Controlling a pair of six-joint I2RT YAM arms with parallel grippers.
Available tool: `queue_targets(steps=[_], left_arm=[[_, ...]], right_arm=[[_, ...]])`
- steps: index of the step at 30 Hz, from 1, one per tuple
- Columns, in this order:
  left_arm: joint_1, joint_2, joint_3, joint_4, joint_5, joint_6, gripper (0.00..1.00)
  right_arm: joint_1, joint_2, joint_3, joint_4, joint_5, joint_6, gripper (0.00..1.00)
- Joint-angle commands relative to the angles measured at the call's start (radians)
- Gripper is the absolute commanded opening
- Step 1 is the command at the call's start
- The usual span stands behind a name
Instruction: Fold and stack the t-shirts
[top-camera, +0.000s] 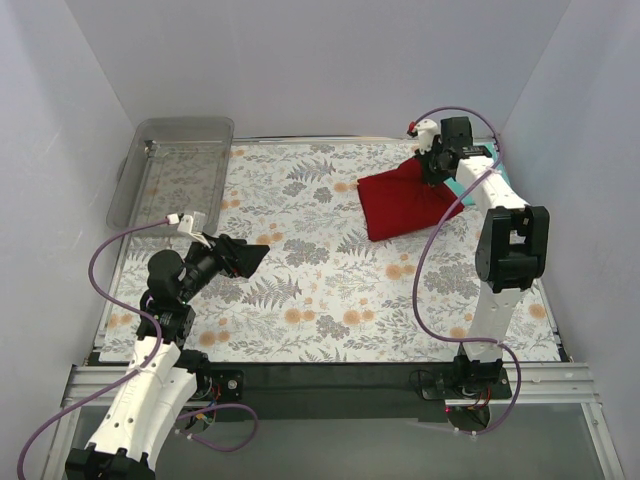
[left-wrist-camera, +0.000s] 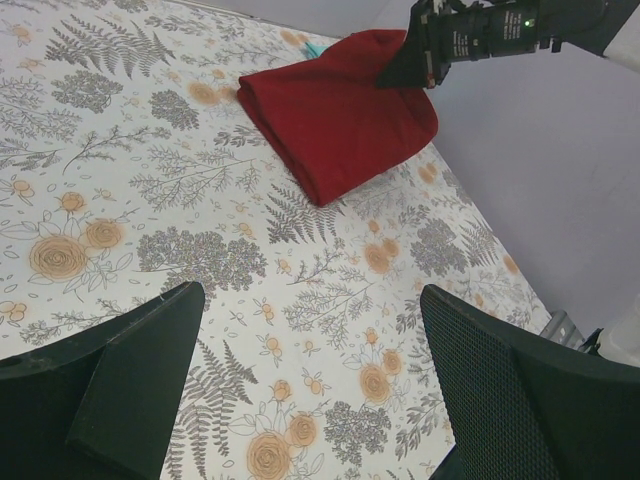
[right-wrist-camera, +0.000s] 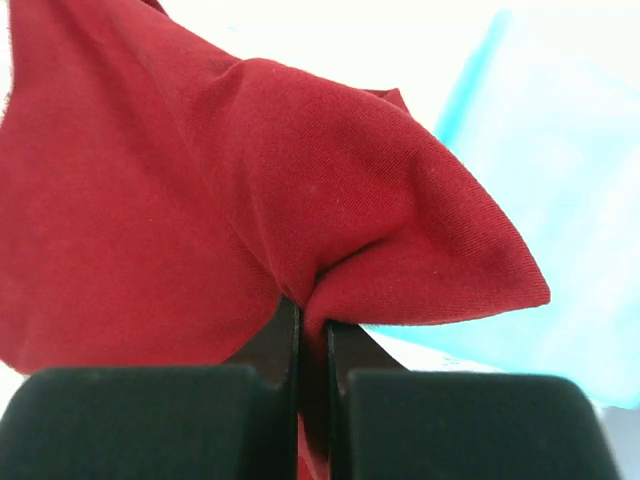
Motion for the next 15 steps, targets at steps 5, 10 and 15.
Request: queue_targets(steps=[5,10,15], left_arm=[[0.007,0.0,-0.028,0.016,-0.005,0.018,0.83],[0.007,0.009,-0.025,0.02,-0.002,0.021,0.83],[0.007,0.012,-0.025,0.022,-0.002,0.021,0.83]], right_arm=[[-0.033,-0.042,0.148,0.017,0.078,-0.13,0.01],[-0.049,0.001,0.214,0.016,0.113,-0.192,0.01],[-0.069,0.031,0.286,0.007,0.149,-0.224,0.01]])
